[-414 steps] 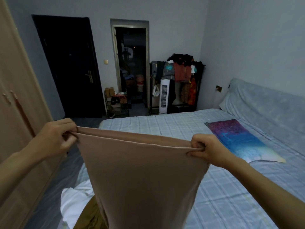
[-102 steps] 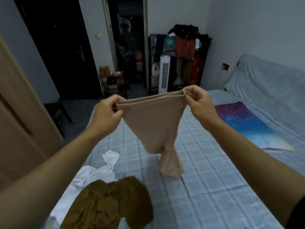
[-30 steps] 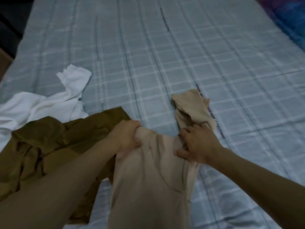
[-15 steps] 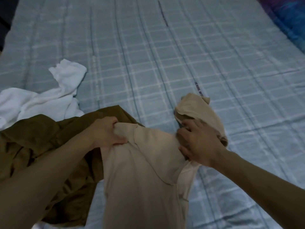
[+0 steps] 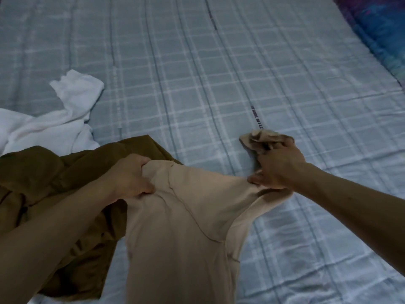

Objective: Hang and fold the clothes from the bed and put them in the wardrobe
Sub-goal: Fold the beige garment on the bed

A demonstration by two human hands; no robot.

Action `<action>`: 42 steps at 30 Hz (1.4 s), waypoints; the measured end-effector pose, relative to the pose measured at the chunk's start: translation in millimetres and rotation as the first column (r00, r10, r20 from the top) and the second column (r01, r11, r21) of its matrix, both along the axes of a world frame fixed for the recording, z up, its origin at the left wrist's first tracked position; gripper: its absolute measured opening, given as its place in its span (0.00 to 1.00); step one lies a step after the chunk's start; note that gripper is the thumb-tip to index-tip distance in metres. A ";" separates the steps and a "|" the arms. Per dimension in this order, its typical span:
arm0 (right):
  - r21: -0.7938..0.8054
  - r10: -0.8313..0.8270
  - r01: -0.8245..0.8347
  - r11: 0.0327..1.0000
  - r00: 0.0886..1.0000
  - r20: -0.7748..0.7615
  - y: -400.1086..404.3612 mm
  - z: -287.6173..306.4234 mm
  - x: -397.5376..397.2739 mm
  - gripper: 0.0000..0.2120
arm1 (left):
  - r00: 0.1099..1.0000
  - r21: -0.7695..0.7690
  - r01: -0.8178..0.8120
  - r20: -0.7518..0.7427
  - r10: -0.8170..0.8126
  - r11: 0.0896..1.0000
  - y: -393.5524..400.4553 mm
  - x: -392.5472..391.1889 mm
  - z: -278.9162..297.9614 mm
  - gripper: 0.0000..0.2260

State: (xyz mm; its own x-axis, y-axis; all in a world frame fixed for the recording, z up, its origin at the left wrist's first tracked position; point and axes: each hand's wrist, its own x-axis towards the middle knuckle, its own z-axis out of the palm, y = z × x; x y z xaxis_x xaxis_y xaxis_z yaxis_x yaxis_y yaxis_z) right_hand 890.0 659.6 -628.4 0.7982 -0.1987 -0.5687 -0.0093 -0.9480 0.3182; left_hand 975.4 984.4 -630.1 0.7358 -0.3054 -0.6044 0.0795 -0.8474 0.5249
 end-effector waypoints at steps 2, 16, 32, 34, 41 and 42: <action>-0.085 -0.100 0.094 0.992 0.992 -0.076 -10.5 -2.3 -7.9 0.43 | 1.000 -0.039 -0.020 -0.010 0.019 0.999 -2.8 -2.6 2.7 0.16; 0.340 0.204 -0.181 0.923 0.978 -0.032 -42.7 -9.1 -57.6 0.17 | 0.959 -0.009 0.117 -0.261 -0.115 0.993 -16.2 -10.2 3.5 0.31; 0.255 -0.274 0.265 0.930 0.962 -0.001 -97.6 6.0 -135.2 0.24 | 0.870 0.239 0.183 0.412 -0.270 0.954 -24.1 -35.3 -7.7 0.17; 0.354 -0.222 0.175 0.919 0.970 0.095 -100.5 2.6 -143.5 0.18 | 0.798 0.375 0.174 0.488 -0.353 0.911 -36.5 -43.6 -3.4 0.30; 0.434 -0.135 0.063 0.899 0.981 0.138 -102.6 -16.3 -164.1 0.19 | 0.658 0.348 0.318 0.589 -0.470 0.882 -93.5 -71.2 3.5 0.30; 0.430 -0.140 0.062 0.900 0.979 0.151 -102.3 -19.2 -165.3 0.19 | 0.684 0.335 0.335 0.556 -0.472 0.881 -98.0 -72.5 2.2 0.27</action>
